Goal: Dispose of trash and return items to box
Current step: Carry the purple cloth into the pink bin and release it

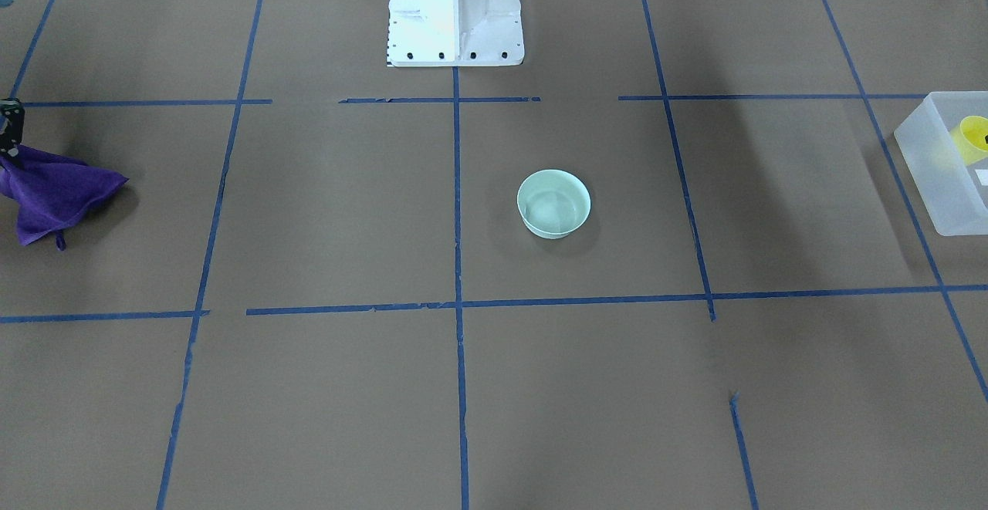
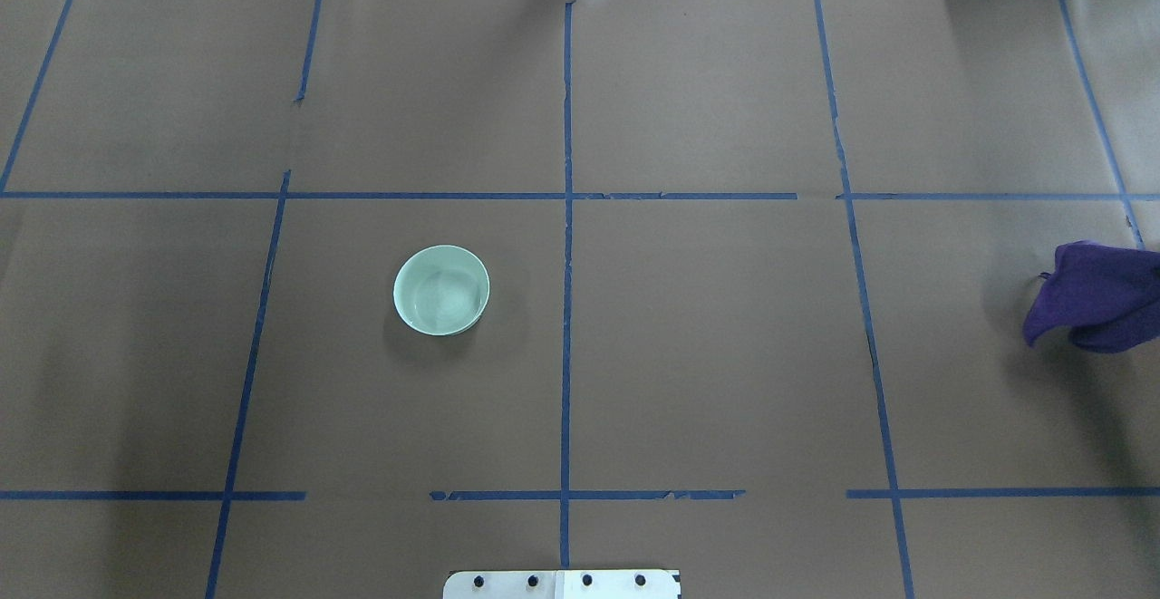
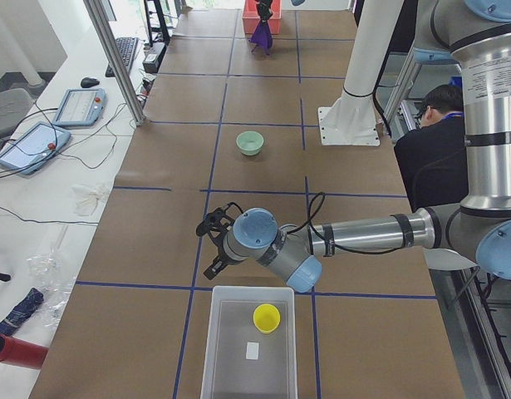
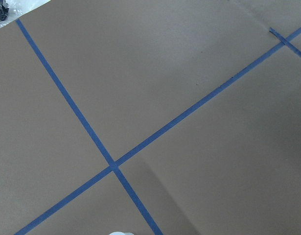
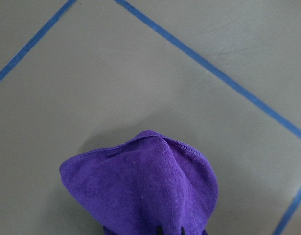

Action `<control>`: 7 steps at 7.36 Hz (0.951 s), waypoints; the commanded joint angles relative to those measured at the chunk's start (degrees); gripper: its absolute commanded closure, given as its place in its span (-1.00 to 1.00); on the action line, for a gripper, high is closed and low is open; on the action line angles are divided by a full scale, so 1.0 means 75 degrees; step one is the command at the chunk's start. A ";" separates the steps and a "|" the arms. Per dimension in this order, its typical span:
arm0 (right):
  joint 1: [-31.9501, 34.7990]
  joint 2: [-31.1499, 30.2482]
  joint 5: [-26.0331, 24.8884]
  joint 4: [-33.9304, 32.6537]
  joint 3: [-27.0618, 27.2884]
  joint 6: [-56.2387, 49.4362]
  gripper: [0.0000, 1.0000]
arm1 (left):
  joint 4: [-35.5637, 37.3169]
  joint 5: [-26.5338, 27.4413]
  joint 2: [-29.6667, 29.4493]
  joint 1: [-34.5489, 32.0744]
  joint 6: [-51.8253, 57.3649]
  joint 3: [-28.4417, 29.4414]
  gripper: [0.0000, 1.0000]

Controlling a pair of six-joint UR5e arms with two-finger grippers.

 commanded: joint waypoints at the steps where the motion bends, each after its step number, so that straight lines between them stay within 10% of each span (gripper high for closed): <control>1: 0.2201 0.1054 0.0225 -0.3428 0.0262 -0.3948 1.00 | 0.0002 -0.0004 0.0003 0.0008 0.0000 -0.0001 -1.00; 4: 0.4012 0.1823 -0.0571 -0.4793 -0.1336 -0.7268 1.00 | -0.0009 0.0007 -0.0009 0.0008 -0.0267 -0.0105 -1.00; 6: 0.4131 0.1624 0.0251 -0.3863 -0.2942 -0.6518 -0.99 | 0.0002 0.0031 -0.0020 0.0019 -0.0585 -0.0235 -1.00; 7: 0.4132 0.1403 0.0955 -0.3297 -0.3123 -0.5224 -1.00 | 0.0002 0.0066 -0.0125 0.0054 -0.1224 -0.0421 -1.00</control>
